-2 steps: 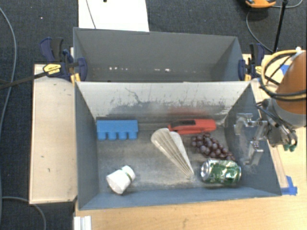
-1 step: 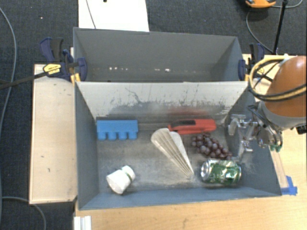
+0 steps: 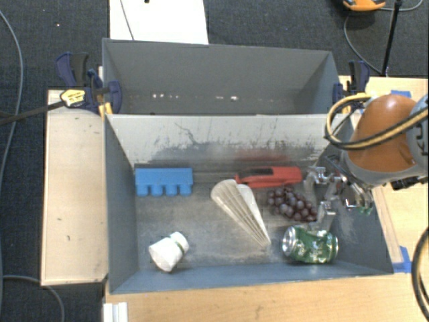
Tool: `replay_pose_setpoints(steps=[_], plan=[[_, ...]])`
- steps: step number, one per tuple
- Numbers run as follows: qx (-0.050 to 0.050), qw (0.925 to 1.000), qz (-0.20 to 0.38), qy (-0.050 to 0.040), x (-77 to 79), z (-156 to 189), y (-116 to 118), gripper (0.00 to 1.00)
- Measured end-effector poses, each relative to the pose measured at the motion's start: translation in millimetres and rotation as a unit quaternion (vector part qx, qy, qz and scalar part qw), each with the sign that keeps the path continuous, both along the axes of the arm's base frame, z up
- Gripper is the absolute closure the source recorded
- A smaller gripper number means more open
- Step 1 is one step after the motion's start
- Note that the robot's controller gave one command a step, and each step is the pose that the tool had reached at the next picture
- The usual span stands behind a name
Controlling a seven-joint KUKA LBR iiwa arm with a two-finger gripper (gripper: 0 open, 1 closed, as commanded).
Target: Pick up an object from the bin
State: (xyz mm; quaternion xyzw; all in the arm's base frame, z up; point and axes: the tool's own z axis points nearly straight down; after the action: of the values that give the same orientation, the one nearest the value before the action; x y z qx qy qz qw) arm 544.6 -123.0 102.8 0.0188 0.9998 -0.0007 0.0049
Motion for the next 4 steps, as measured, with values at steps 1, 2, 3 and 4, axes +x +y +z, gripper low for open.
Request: replay_pose_setpoints(steps=[1, 2, 3, 4], plan=[[0.001, 1.0000, -0.007, 0.0041, 4.1, -11, 3, 0.00], [0.001, 0.9971, -0.077, -0.0009, 1.7, -14, 8, 0.00], [0.002, 0.9954, -0.095, 0.0036, 4.0, -32, 15, 1.00], [0.002, 0.9955, -0.095, 0.0036, 4.0, -32, 15, 1.00]])
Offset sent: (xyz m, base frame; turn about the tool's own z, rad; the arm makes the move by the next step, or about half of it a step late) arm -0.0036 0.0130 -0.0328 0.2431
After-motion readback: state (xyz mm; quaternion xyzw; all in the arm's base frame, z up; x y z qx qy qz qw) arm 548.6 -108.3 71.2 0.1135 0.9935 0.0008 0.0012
